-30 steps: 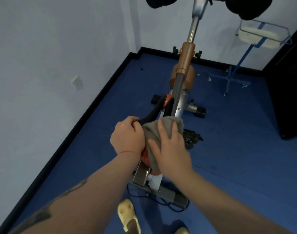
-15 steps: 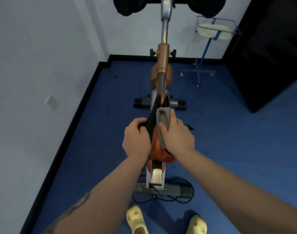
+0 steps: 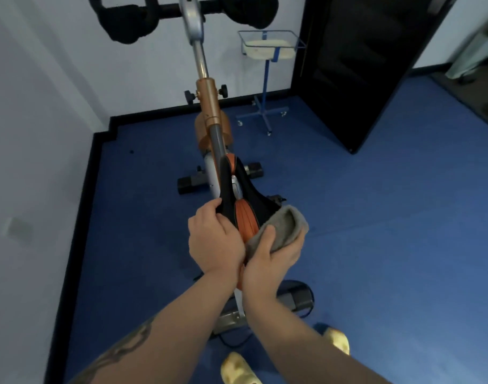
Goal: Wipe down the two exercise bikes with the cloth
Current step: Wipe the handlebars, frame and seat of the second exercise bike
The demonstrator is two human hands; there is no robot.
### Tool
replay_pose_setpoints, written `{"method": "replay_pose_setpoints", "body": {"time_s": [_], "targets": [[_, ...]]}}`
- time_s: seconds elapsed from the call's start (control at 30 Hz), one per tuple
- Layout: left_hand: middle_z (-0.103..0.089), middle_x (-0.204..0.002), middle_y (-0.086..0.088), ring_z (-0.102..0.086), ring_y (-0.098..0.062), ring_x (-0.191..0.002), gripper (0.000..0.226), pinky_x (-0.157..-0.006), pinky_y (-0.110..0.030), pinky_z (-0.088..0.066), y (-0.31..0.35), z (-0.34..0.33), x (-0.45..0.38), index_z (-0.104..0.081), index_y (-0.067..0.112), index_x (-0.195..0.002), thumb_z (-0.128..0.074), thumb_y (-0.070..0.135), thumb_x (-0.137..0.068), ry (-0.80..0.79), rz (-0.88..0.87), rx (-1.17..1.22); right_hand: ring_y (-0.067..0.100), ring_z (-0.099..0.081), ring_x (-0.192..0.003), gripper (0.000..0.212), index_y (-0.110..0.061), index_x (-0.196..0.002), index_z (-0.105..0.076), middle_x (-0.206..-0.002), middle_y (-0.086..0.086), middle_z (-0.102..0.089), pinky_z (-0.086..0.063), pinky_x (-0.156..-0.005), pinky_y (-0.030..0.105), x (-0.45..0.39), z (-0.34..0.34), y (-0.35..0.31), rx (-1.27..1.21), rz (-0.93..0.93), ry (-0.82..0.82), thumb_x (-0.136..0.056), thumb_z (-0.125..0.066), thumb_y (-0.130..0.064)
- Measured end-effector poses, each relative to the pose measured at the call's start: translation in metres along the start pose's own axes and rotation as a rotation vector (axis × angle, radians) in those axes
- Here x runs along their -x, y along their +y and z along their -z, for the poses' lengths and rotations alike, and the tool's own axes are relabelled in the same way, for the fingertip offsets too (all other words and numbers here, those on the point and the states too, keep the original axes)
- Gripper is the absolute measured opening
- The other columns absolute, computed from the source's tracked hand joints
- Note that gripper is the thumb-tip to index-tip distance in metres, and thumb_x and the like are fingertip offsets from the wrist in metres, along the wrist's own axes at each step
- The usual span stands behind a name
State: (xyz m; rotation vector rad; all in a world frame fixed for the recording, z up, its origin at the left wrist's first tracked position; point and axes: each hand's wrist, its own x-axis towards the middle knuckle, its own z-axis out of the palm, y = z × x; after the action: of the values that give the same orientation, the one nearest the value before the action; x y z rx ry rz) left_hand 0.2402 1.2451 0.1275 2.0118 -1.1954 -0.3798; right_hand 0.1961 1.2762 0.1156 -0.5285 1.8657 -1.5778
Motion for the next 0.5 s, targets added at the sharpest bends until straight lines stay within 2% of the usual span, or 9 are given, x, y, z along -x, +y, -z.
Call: {"method": "replay_pose_setpoints", "body": {"time_s": [0.03,0.1,0.17,0.23,0.3,0.33,0.37,0.43,0.5], "targets": [[-0.062,-0.118,0.004,-0.05,-0.015,-0.111,0.033,-0.071,-0.03,-0.036,0.0,-0.001,0.0,-0.06,0.022,-0.121,-0.041,0.011,-0.097,-0.004,-0.013,-0.001,0.016,-0.043,-0.128,0.051,-0.017,-0.144,-0.036,-0.14,0.004,-0.044,-0.04,-0.1,0.023,-0.007,-0.003,-0.004,-0.01,-0.064,0.028,-0.099,-0.05,-0.036],[-0.062,-0.12,0.004,-0.049,-0.016,-0.11,0.034,-0.071,-0.032,-0.039,0.001,-0.001,0.0,-0.06,0.022,-0.121,-0.041,0.01,-0.096,-0.011,-0.04,-0.009,0.022,-0.056,-0.112,0.03,-0.021,-0.123,-0.053,-0.115,0.0,-0.06,-0.047,-0.092,0.036,-0.039,-0.002,-0.015,-0.034,-0.241,0.056,-0.099,-0.047,-0.038],[-0.062,-0.12,0.003,-0.05,-0.017,-0.11,0.034,-0.07,-0.035,-0.043,0.002,-0.001,0.0,-0.06,0.022,-0.121,-0.041,0.009,-0.096,-0.008,-0.05,-0.011,0.022,-0.06,-0.102,0.016,-0.027,-0.107,-0.054,-0.102,-0.003,-0.062,-0.048,-0.087,0.038,-0.058,0.003,-0.02,-0.037,-0.336,-0.023,-0.1,-0.044,-0.038],[-0.062,-0.119,0.003,-0.05,-0.017,-0.109,0.035,-0.07,-0.036,-0.043,0.0,0.0,0.0,-0.061,0.022,-0.12,-0.042,0.008,-0.095,-0.007,-0.045,-0.007,0.022,-0.055,-0.11,0.026,-0.025,-0.12,-0.051,-0.125,0.006,-0.056,-0.046,-0.096,0.042,-0.043,0.003,-0.019,0.071,-0.244,-0.092,-0.099,-0.046,-0.04],[-0.063,-0.119,0.003,-0.05,-0.017,-0.108,0.034,-0.069,-0.034,-0.041,-0.001,-0.001,0.0,-0.061,0.021,-0.12,-0.043,0.009,-0.094,-0.01,-0.05,-0.005,0.026,-0.045,-0.123,0.051,-0.025,-0.142,-0.035,-0.145,0.009,-0.037,-0.041,-0.102,0.046,-0.017,0.005,-0.011,0.2,-0.06,-0.126,-0.096,-0.05,-0.04],[-0.063,-0.119,0.003,-0.051,-0.017,-0.107,0.034,-0.069,-0.033,-0.04,0.0,-0.001,0.0,-0.062,0.021,-0.12,-0.043,0.009,-0.094,-0.009,-0.053,-0.009,0.027,-0.044,-0.124,0.055,-0.024,-0.145,-0.033,-0.146,0.01,-0.035,-0.041,-0.102,0.045,-0.017,0.008,-0.011,0.25,-0.006,-0.126,-0.096,-0.052,-0.04],[-0.063,-0.119,0.003,-0.051,-0.016,-0.107,0.034,-0.069,-0.032,-0.04,0.0,-0.001,0.001,-0.062,0.021,-0.12,-0.043,0.009,-0.094,-0.006,-0.059,-0.017,0.025,-0.048,-0.121,0.05,-0.022,-0.141,-0.039,-0.143,0.01,-0.041,-0.043,-0.1,0.043,-0.03,0.009,-0.013,0.297,0.009,-0.145,-0.096,-0.051,-0.04],[-0.063,-0.119,0.003,-0.051,-0.016,-0.107,0.034,-0.069,-0.03,-0.04,0.001,-0.001,0.002,-0.062,0.021,-0.12,-0.044,0.008,-0.094,-0.002,-0.075,-0.024,0.024,-0.059,-0.107,0.032,-0.016,-0.117,-0.059,-0.126,0.012,-0.059,-0.048,-0.095,0.042,-0.067,0.011,-0.029,0.352,-0.101,-0.296,-0.099,-0.047,-0.039],[-0.063,-0.119,0.003,-0.051,-0.016,-0.108,0.034,-0.069,-0.032,-0.042,0.001,-0.001,0.001,-0.062,0.021,-0.12,-0.044,0.008,-0.094,-0.003,-0.065,-0.014,0.028,-0.06,-0.107,0.038,-0.01,-0.116,-0.062,-0.121,0.015,-0.063,-0.047,-0.097,0.045,-0.092,0.009,-0.04,0.396,-0.238,-0.426,-0.1,-0.043,-0.039]]}}
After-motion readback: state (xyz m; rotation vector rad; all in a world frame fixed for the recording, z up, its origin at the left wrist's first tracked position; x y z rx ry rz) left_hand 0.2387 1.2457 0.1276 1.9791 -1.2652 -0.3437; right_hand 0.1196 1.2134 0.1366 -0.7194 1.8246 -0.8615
